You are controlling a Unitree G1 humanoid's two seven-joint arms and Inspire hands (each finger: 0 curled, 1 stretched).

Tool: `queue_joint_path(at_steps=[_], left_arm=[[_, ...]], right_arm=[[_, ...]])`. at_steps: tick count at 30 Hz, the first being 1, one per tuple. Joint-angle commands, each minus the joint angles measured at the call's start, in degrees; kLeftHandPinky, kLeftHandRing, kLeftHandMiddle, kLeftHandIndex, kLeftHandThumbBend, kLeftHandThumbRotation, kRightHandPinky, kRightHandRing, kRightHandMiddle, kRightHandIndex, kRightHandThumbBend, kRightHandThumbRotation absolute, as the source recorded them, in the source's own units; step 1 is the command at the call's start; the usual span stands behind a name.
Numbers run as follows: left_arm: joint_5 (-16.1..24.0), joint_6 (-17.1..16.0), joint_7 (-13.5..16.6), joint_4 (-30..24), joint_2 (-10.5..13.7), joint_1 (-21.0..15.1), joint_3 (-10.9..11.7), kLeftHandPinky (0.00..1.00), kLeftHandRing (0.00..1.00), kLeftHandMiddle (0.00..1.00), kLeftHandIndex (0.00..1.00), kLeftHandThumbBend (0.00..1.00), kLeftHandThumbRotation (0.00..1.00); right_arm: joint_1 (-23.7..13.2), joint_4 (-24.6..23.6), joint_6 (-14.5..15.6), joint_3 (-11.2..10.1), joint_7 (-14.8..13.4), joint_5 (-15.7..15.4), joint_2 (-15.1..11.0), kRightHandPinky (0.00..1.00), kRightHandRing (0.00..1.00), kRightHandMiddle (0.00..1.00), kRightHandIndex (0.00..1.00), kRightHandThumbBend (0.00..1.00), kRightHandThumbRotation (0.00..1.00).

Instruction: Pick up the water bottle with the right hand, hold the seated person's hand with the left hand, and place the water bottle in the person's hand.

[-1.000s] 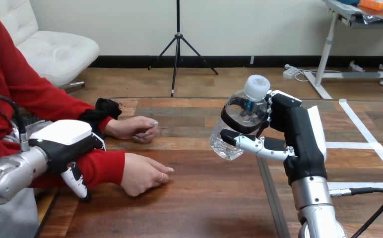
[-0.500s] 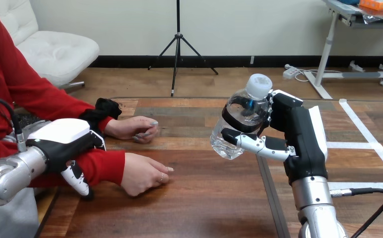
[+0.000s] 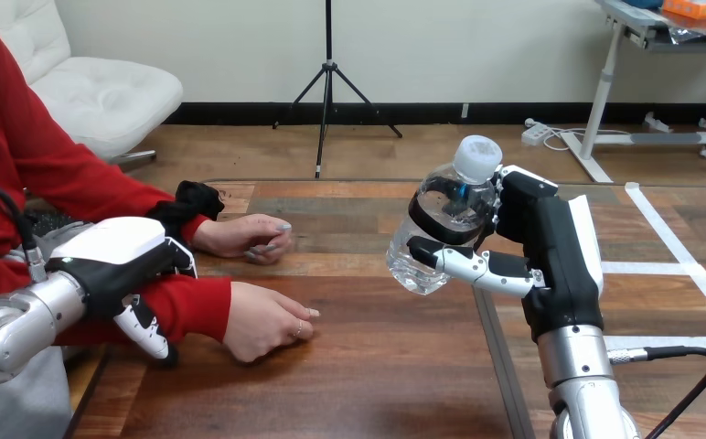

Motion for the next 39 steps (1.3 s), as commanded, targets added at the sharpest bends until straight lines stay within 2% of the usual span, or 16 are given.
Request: queue_joint_path(at_steps=[1, 10, 25, 31, 39], left_arm=[[-2.1, -1.1, 2.7, -2.0, -1.4, -1.7, 2.3, 0.42, 0.46, 0.50, 0.52, 0.84, 0.00], [-3.4, -2.4, 2.3, -1.8, -1.8, -1.2, 3.9, 0.40, 0.44, 0.49, 0.50, 0.83, 0.00], [-4.6, -5.3, 4.8, -2.1, -2.0, -0.1, 5.5, 0.38, 0.43, 0.48, 0.50, 0.83, 0.00], [-5.8, -5.5, 3.4, -3.3, -2.0, 0.6, 6.6, 0.38, 0.43, 0.49, 0.50, 0.82, 0.00], [-6.3, -7.5, 4.1, -5.2, -1.9, 1.5, 6.9, 0.37, 0.42, 0.48, 0.51, 0.80, 0.00]], right_arm=[[-3.0, -2.2, -2.1, 0.2, -0.1, 0.7, 0.8, 0.26, 0.33, 0.47, 0.48, 0.89, 0.00], [-3.2, -2.4, -1.6, 0.4, -0.9, -0.9, 0.9, 0.26, 0.33, 0.47, 0.48, 0.89, 0.00], [-4.1, -1.5, -1.6, 1.1, -0.7, -0.5, 2.1, 0.27, 0.34, 0.46, 0.47, 0.90, 0.00], [-4.7, -1.1, -1.5, 1.5, -1.1, -0.9, 2.6, 0.27, 0.33, 0.46, 0.47, 0.91, 0.00], [-5.6, -0.3, -1.4, 2.1, -1.1, -0.8, 3.0, 0.27, 0.34, 0.46, 0.46, 0.91, 0.00]])
